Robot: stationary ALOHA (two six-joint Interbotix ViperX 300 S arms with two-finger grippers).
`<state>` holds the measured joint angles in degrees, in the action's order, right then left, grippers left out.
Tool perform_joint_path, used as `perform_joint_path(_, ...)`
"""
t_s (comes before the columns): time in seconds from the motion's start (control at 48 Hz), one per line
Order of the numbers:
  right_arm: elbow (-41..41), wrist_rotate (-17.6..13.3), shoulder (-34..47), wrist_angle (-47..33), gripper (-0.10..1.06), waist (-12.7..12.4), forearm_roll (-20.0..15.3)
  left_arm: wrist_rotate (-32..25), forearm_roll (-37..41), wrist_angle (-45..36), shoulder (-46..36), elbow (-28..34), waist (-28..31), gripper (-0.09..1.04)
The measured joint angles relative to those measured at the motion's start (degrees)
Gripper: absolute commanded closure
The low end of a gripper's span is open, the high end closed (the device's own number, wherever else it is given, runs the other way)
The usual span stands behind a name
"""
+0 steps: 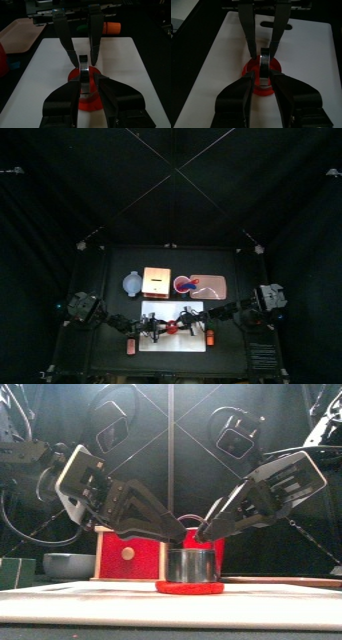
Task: Get the cutter from the drawer then cut the dough then place the extra dough in the bowl
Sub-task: Cut the dough
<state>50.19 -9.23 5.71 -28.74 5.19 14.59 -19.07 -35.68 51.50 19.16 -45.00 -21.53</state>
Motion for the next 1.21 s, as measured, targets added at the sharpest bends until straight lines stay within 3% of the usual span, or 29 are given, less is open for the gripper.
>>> perform_joint_path(0.396, 0.00, -0.53, 1.41, -0.35, 0.47, 0.09, -0.44, 0.18, -0.62, -2.90, 0.09, -0.62, 0.35, 0.32)
perform_joint_path(0.729, 0.88, -0.44, 3.34, -0.70, 0.47, 2.11, -5.98, 0.44, -1.49, -5.54, 2.72, 0.35, 0.35, 0.44)
perform_joint_path(1.042, 1.05, -0.09, 6.33, -1.14, 0.47, 4.66, -11.43, 0.44, -1.85, -10.37, 3.78, 1.58, -0.79, 0.44)
perform_joint_path(1.208, 0.79, 0.00, 6.68, -1.14, 0.47, 4.92, -12.04, 0.44, -2.64, -10.46, 3.96, 1.76, -0.97, 0.44)
